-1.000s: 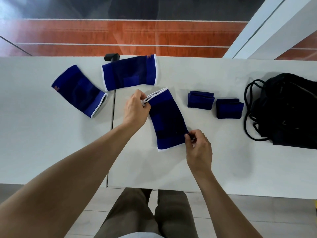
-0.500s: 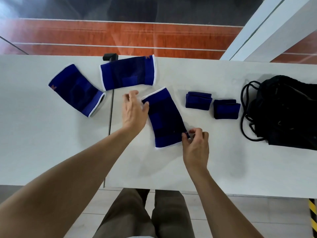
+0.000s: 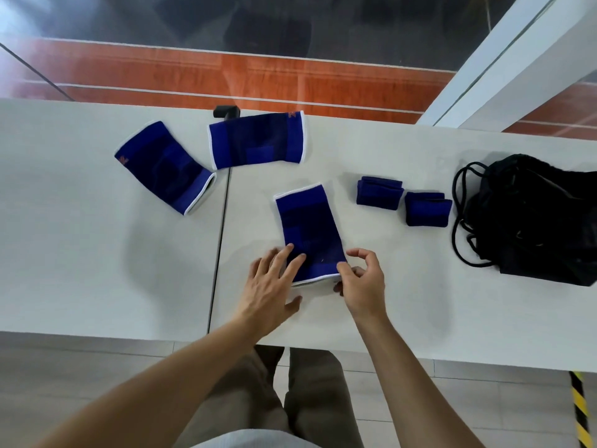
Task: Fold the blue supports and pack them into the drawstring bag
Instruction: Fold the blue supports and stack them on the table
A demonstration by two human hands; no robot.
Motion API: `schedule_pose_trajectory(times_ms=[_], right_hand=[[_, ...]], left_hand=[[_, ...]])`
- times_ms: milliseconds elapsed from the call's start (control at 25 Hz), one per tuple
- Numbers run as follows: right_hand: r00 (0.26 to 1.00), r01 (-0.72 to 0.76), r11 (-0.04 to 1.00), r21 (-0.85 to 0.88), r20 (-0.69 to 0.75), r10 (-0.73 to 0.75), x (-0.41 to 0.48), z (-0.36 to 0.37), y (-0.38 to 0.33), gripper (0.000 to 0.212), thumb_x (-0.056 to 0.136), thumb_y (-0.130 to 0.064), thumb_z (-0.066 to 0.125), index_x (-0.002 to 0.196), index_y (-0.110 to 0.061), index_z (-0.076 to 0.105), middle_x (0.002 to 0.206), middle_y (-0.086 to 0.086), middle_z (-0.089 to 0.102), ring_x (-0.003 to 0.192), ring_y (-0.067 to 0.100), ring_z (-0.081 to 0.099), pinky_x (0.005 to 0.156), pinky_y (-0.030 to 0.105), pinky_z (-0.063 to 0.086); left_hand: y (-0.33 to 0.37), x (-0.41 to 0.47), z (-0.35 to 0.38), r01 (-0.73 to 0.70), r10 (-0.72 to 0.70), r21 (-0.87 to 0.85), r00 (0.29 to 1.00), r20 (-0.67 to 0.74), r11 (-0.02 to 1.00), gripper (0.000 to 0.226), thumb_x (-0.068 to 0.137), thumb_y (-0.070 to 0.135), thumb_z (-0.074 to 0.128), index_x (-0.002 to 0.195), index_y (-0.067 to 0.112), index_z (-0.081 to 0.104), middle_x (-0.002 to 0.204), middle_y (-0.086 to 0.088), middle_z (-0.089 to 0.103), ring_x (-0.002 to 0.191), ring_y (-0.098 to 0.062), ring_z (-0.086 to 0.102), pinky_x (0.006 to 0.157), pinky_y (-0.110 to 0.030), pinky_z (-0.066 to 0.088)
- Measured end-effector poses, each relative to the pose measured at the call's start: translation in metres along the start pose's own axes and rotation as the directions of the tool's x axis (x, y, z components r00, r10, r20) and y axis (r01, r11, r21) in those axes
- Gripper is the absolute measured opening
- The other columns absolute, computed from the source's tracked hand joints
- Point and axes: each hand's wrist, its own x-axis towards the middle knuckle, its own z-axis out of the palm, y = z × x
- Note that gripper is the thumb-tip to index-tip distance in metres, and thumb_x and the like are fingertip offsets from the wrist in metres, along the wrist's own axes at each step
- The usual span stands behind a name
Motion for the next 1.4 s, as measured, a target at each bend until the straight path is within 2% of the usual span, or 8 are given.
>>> schedule_pose_trajectory(times_ms=[280,440,520,720,880,1120,1280,1400], right_hand=[[0.975,0.131,0.979,0.153,0.161,-0.156,-0.031,-0.020,0.004,0.029,0.103,-0.006,0.045,0.119,-0.020,0.064,0.104,0.007,0.067,0.082,0.015,0.062,0.068,0.022,0.053],[0.861,0.486,0.777,-0.400,0.371,-0.347,-0.015,-0.027,0.012,0.041,0.090,-0.012,0.072,0.126,-0.030,0.065,0.131,-0.007,0.055,0.116,0.009,0.054,0.096,0.020,0.045],[0.814,0.567,0.696,-0.441,0.433,-0.388,-0.003,-0.020,0.013,0.032,0.094,-0.029,0.069,0.125,-0.030,0.065,0.129,-0.012,0.062,0.118,0.008,0.056,0.103,0.031,0.045],[0.879,0.409,0.759,-0.507,0.442,-0.178,0.007,0.009,0.008,0.016,0.104,-0.039,0.047,0.110,-0.027,0.057,0.101,-0.009,0.069,0.088,0.013,0.063,0.068,0.017,0.043],[0.915,0.363,0.772,-0.522,0.356,-0.190,0.007,0.031,0.012,0.018,0.105,-0.038,0.043,0.105,-0.023,0.050,0.092,-0.007,0.063,0.079,0.014,0.059,0.059,0.020,0.039],[0.957,0.281,0.823,-0.495,0.207,-0.202,0.004,0.039,0.015,0.016,0.103,-0.036,0.048,0.105,-0.021,0.049,0.092,-0.006,0.064,0.079,0.014,0.062,0.066,0.030,0.050],[0.978,0.204,0.808,-0.552,0.078,-0.194,0.009,0.049,0.017,0.024,0.099,-0.039,0.053,0.101,-0.015,0.054,0.088,0.001,0.069,0.079,0.024,0.065,0.072,0.042,0.054],[0.981,0.173,0.810,-0.561,0.023,-0.193,0.011,0.054,0.015,0.027,0.098,-0.040,0.055,0.101,-0.013,0.055,0.088,0.004,0.070,0.079,0.026,0.066,0.071,0.043,0.054]], left_hand=[[-0.008,-0.023,-0.016,-0.115,0.089,-0.143,0.980,-0.179,0.983,0.032,0.093,0.028,0.067,0.124,0.024,0.060,0.121,0.001,0.069,0.114,-0.024,0.062,0.098,-0.038,0.043],[-0.017,-0.030,-0.024,-0.127,0.103,-0.201,0.987,-0.125,0.971,0.025,0.099,0.032,0.057,0.123,0.028,0.058,0.118,0.005,0.069,0.113,-0.019,0.060,0.099,-0.033,0.040],[-0.020,-0.032,-0.029,-0.109,0.094,-0.253,0.993,-0.068,0.961,0.022,0.100,0.033,0.055,0.121,0.028,0.058,0.112,0.005,0.070,0.105,-0.018,0.061,0.094,-0.033,0.043],[-0.023,-0.021,-0.047,0.381,-0.397,-0.672,0.907,0.139,0.635,0.015,0.097,0.035,0.060,0.104,0.022,0.059,0.088,0.008,0.068,0.079,-0.012,0.065,0.059,-0.016,0.045],[-0.029,-0.014,-0.045,0.466,-0.468,-0.755,0.851,0.239,0.461,0.020,0.101,0.035,0.054,0.111,0.018,0.057,0.098,0.000,0.071,0.081,-0.011,0.069,0.052,-0.010,0.047],[-0.032,-0.003,-0.038,0.446,-0.471,-0.681,0.866,0.166,0.581,0.018,0.103,0.037,0.047,0.102,0.020,0.052,0.087,-0.004,0.071,0.064,-0.015,0.068,0.046,-0.015,0.044],[-0.031,0.009,-0.028,0.558,-0.580,-0.559,0.798,0.161,0.613,0.028,0.095,0.053,0.050,0.089,0.026,0.054,0.077,0.004,0.068,0.065,-0.018,0.067,0.061,-0.040,0.057],[-0.021,0.008,-0.031,0.458,-0.582,-0.495,0.804,-0.124,0.738,0.028,0.095,0.042,0.059,0.087,0.017,0.050,0.087,0.000,0.060,0.076,-0.022,0.055,0.067,-0.036,0.044]])
